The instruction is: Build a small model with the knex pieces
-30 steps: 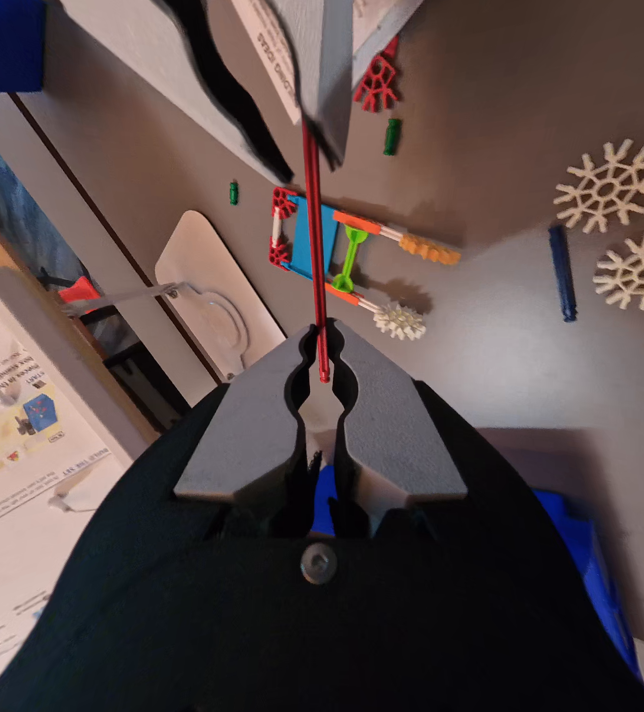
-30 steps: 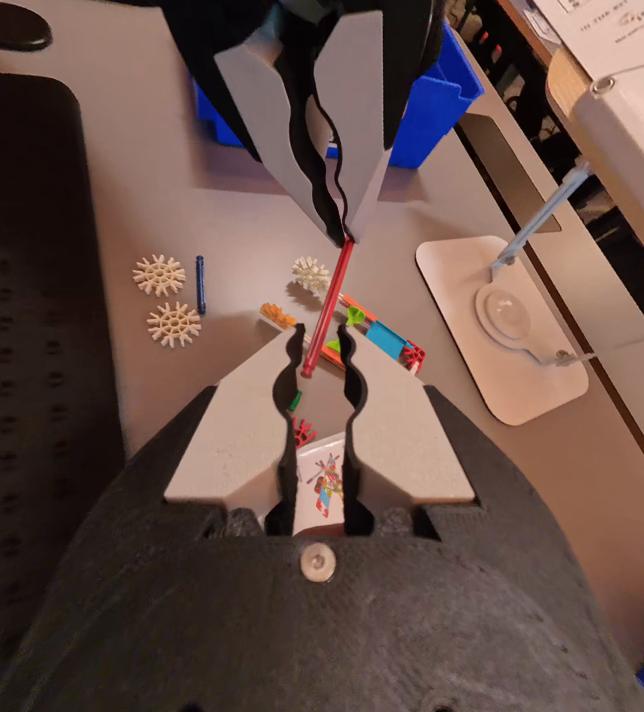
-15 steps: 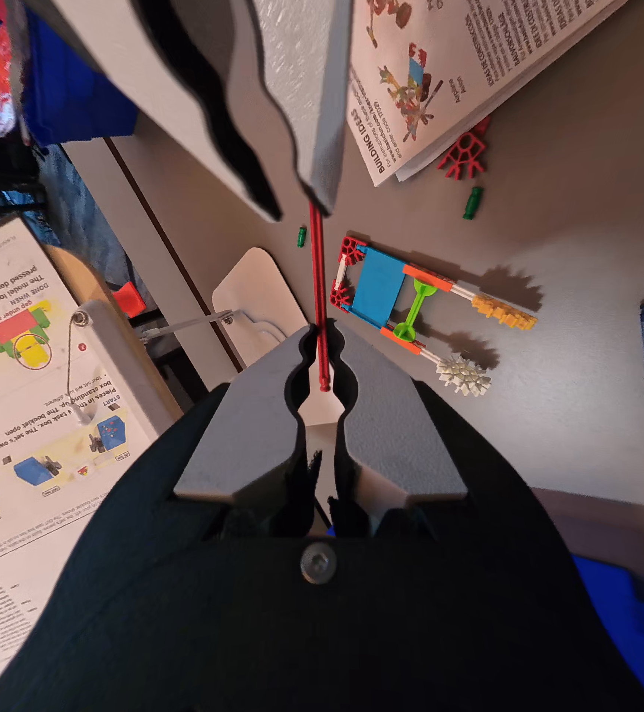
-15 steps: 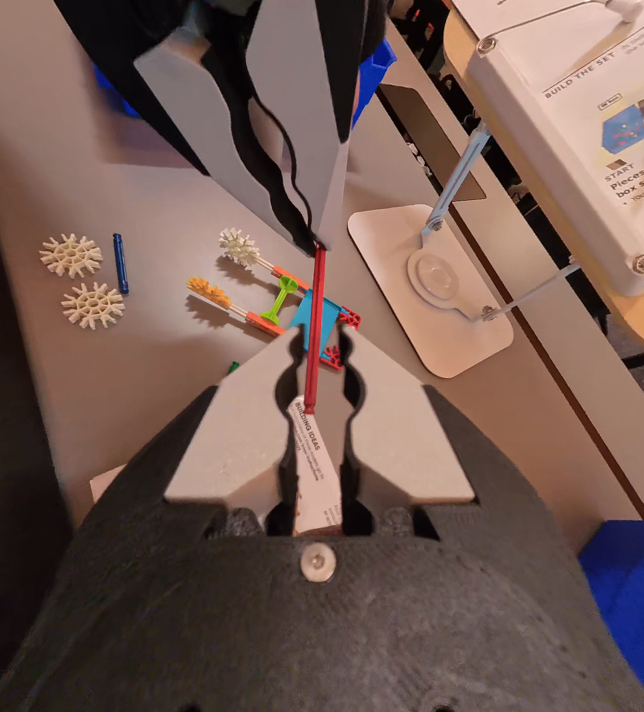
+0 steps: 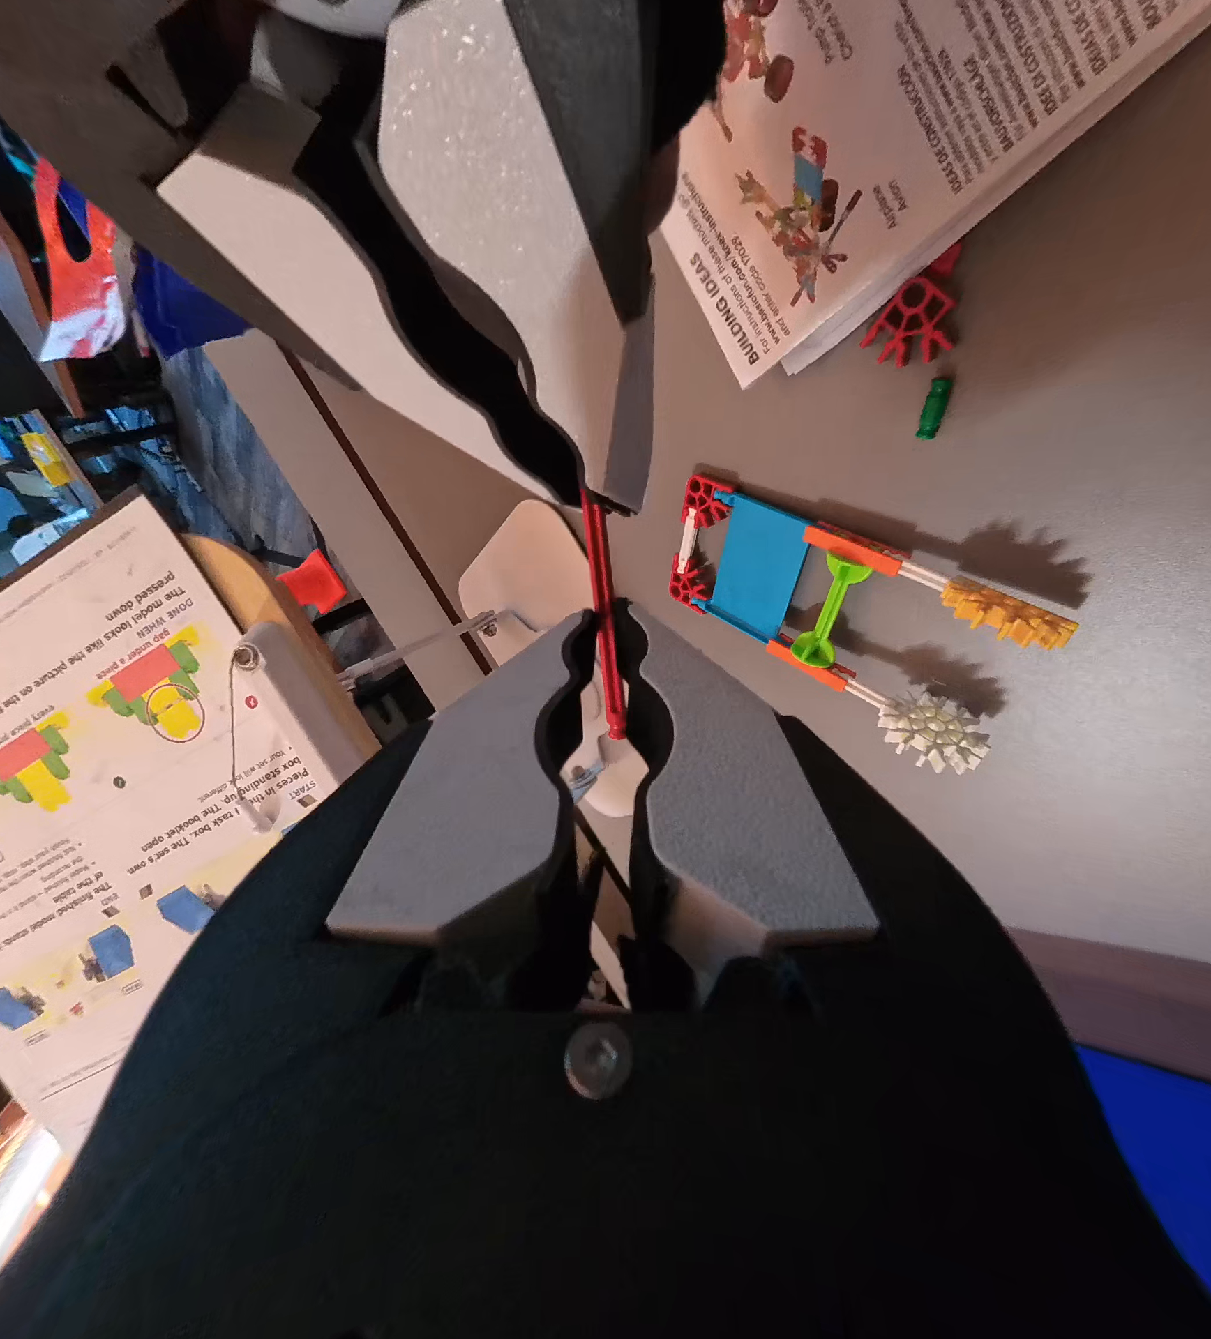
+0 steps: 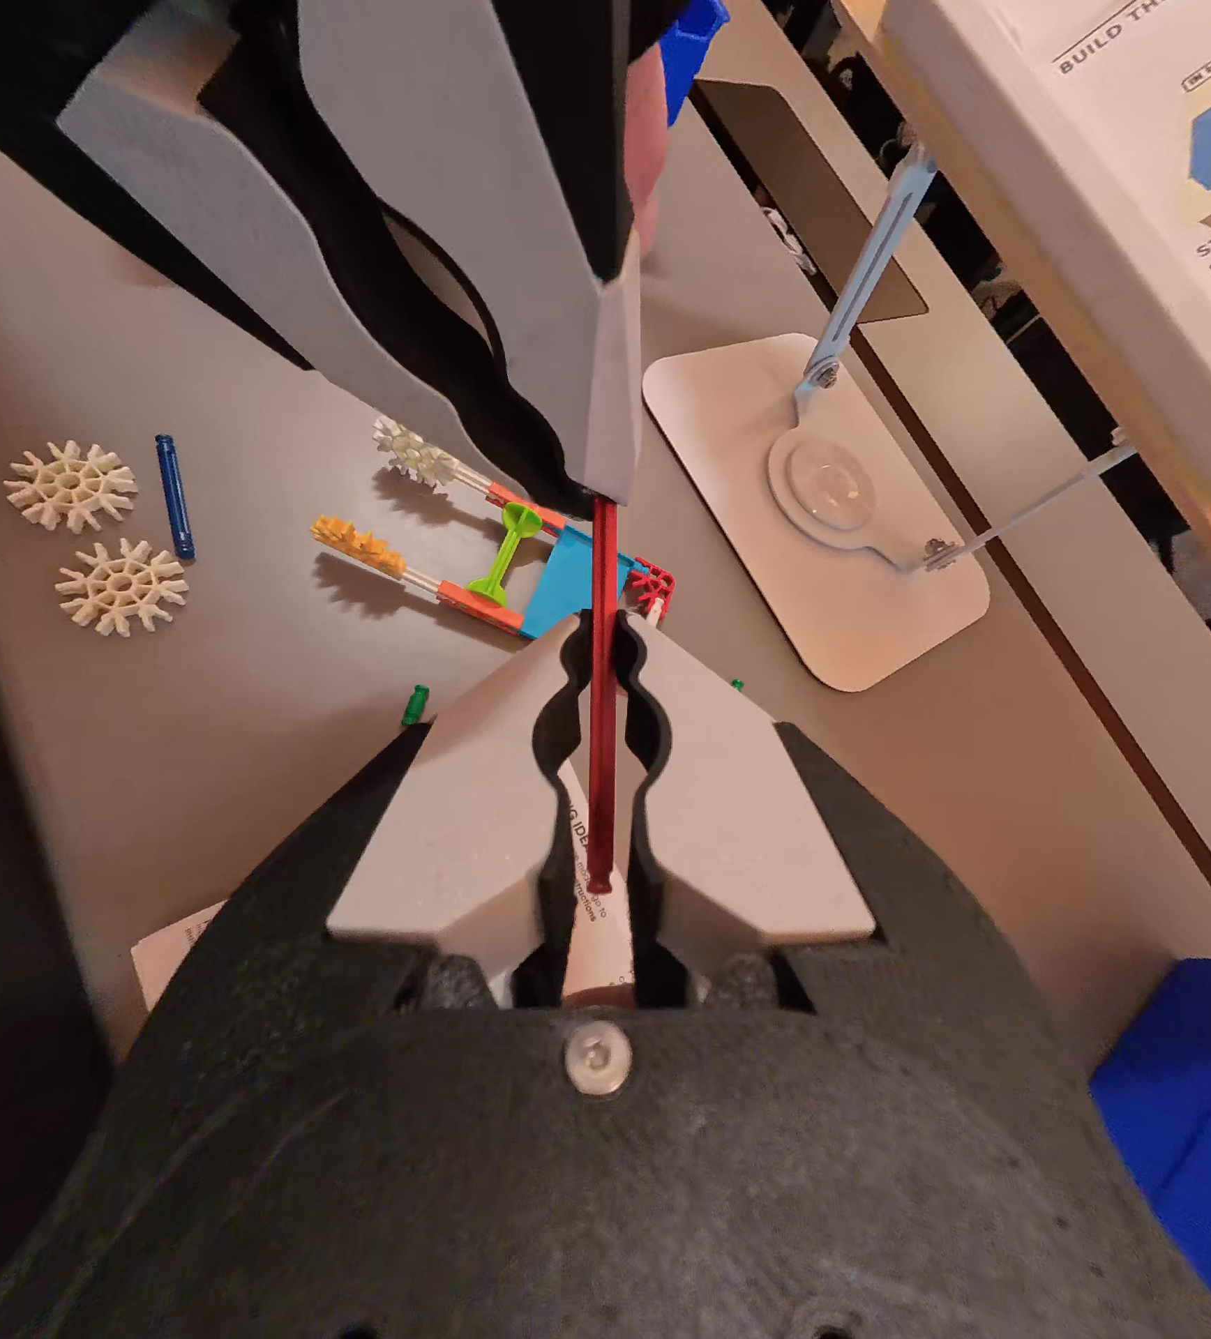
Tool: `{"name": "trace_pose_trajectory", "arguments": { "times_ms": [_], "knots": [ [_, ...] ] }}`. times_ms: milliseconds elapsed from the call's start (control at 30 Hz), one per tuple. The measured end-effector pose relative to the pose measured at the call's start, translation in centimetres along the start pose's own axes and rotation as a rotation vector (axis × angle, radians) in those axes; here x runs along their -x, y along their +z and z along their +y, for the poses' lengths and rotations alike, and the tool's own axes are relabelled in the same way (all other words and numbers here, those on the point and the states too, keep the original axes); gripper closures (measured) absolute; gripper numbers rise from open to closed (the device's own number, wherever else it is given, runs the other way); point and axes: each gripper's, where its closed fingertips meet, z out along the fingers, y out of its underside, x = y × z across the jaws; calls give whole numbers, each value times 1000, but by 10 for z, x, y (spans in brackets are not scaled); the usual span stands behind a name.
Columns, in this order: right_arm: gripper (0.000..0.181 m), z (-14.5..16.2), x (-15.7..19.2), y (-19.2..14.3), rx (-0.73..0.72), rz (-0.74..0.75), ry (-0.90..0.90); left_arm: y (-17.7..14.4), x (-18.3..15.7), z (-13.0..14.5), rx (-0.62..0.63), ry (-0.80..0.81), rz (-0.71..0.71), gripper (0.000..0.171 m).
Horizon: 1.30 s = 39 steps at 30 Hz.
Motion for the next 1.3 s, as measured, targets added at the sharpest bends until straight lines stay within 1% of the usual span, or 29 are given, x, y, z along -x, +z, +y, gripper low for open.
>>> {"name": "trace_pose_trajectory", "arguments": {
  "times_ms": [133, 167, 200, 233, 300, 333, 367, 433, 467, 500, 533, 567, 600, 633, 700, 833, 900, 1000, 1067, 1133, 1233, 1300],
  "knots": [
    [179, -2, -3, -4, -26, 8, 34, -3, 6, -1, -20, -32, -41, 169],
    [179, -2, -5, -5, -32, 15, 43, -6, 12, 4, 4, -46, -89, 163],
    [179, -2, -6, -6, -35, 16, 51, -9, 19, 11, 43, -59, -143, 151],
    [179, -1, -6, -8, -40, 13, 60, -16, 23, 17, 69, -75, -182, 144],
    [179, 2, -8, -11, -47, 10, 81, -33, 31, 27, 78, -158, -258, 141],
    [179, 3, -9, -13, -47, 10, 89, -41, 29, 34, 80, -225, -271, 134],
    [179, 4, -11, -15, -50, 12, 96, -46, 21, 40, 73, -309, -244, 127],
    [179, 6, -12, -18, -54, 2, 111, -48, -7, 44, -1, -505, -142, 118],
    [179, 6, -13, -19, -56, 0, 112, -45, -24, 45, -40, -615, -79, 118],
    [179, 6, -14, -21, -59, 3, 112, -40, -43, 49, -49, -722, -9, 119],
    [179, 6, -14, -22, -61, 3, 111, -32, -62, 58, -9, -803, 42, 116],
    [179, 6, -14, -23, -63, 3, 112, -24, -79, 69, 48, -840, 60, 112],
    [179, 6, -15, -23, -64, 4, 112, -16, -95, 75, 86, -866, 79, 110],
    [179, 7, -15, -23, -63, 3, 112, -8, -106, 76, 95, -911, 100, 108],
    [179, 9, -14, -22, -57, 3, 110, 4, -118, 79, 100, -994, 96, 109],
    [179, 10, -12, -20, -56, -5, 106, 19, -134, 73, 74, -1098, 129, 119],
    [179, 11, -11, -19, -58, -13, 105, 26, -141, 75, 81, -1117, 141, 132],
    [179, 13, -12, -17, -55, -20, 108, 36, -139, 72, 29, -1161, 130, 148],
    [178, 14, -12, -17, -55, -22, 112, 41, -138, 74, 28, -1159, 105, 163],
    [179, 15, -12, -16, -53, -27, 113, 42, -135, 76, 22, -1162, 81, 167],
    [179, 16, -12, -16, -53, -31, 115, 41, -132, 75, -4, -1173, 74, 168],
    [179, 16, -11, -16, -54, -35, 116, 40, -129, 77, -12, -1182, 43, 168]
  ]
}}
